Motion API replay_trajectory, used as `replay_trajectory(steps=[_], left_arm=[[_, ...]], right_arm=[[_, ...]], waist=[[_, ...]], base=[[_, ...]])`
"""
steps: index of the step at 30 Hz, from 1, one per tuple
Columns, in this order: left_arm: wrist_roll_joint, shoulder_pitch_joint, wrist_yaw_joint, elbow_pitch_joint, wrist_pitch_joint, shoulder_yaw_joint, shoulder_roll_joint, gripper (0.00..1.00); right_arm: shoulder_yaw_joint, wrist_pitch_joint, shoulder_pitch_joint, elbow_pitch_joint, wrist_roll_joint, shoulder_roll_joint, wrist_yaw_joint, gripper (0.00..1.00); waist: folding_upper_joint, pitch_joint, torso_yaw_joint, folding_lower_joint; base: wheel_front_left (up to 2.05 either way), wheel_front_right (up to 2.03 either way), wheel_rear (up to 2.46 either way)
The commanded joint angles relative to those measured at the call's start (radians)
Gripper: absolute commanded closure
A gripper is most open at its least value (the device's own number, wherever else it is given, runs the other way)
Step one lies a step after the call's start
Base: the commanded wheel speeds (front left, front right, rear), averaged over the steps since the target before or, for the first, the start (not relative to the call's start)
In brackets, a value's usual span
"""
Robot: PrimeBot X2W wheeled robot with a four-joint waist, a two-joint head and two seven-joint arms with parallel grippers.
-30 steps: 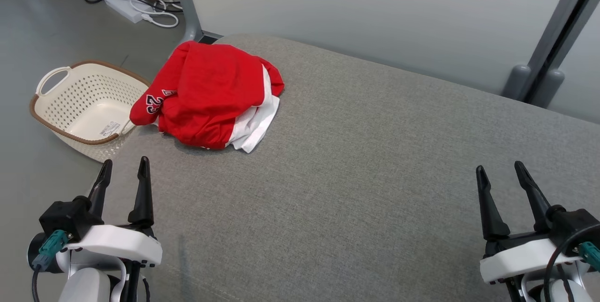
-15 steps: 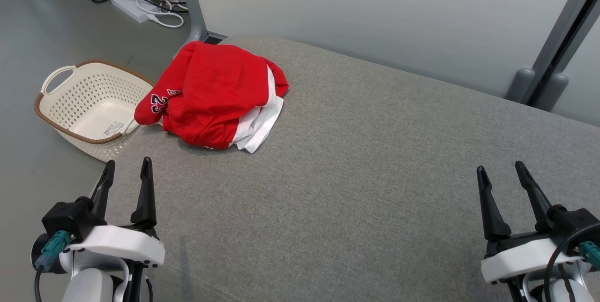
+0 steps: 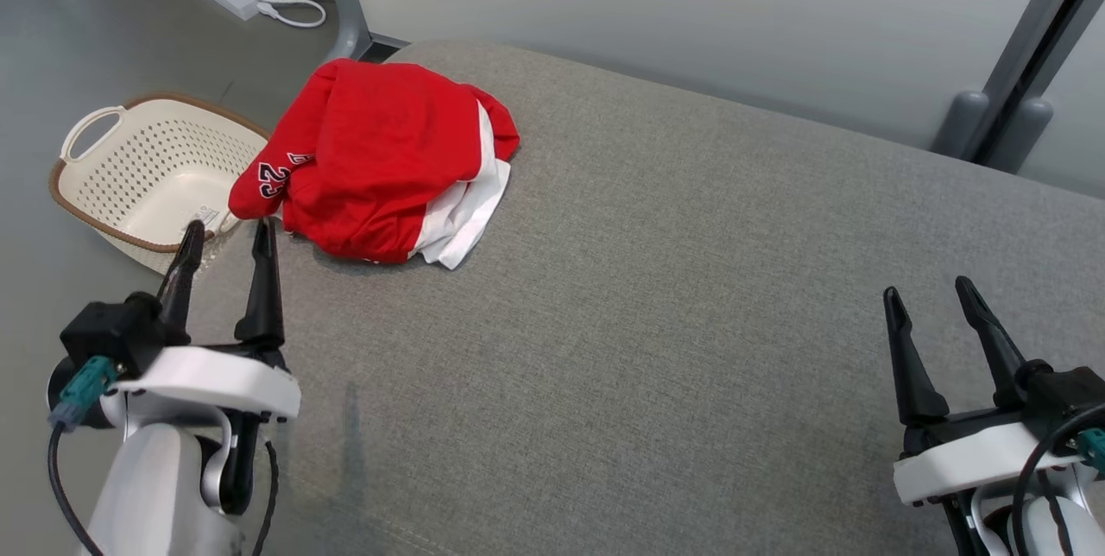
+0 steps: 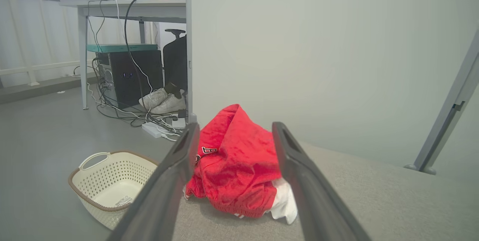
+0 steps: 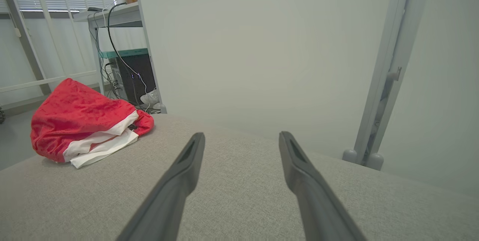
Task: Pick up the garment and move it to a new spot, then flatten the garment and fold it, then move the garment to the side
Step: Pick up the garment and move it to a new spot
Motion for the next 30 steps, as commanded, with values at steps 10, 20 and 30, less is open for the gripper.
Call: replay_trajectory(steps=[10,20,30], left_arm=[[-0.136,-0.246,-0.001,0.195,0.042,-0.067,0.065,0.00],[-0.273,-0.421,-0.001,0.467,0.099,-0.111,0.136,0.00],[-0.324,-0.516,-0.002,0.661,0.141,-0.152,0.177,0.00]], right_arm=[[0.031,-0.001,-0.086,-0.007,-0.012,-0.052,0.002,0.00],[0.058,-0.001,-0.164,-0.006,-0.003,-0.095,0.002,0.00],[0.067,0.000,-0.200,-0.010,0.000,-0.115,0.002,0.00]], waist=[[0.0000,0.170,-0.096,0.0000],[0.0000,0.302,-0.163,0.0000],[0.0000,0.359,-0.175,0.0000]], base=[[0.00,0.00,0.00],[0.00,0.00,0.00],[0.00,0.00,0.00]])
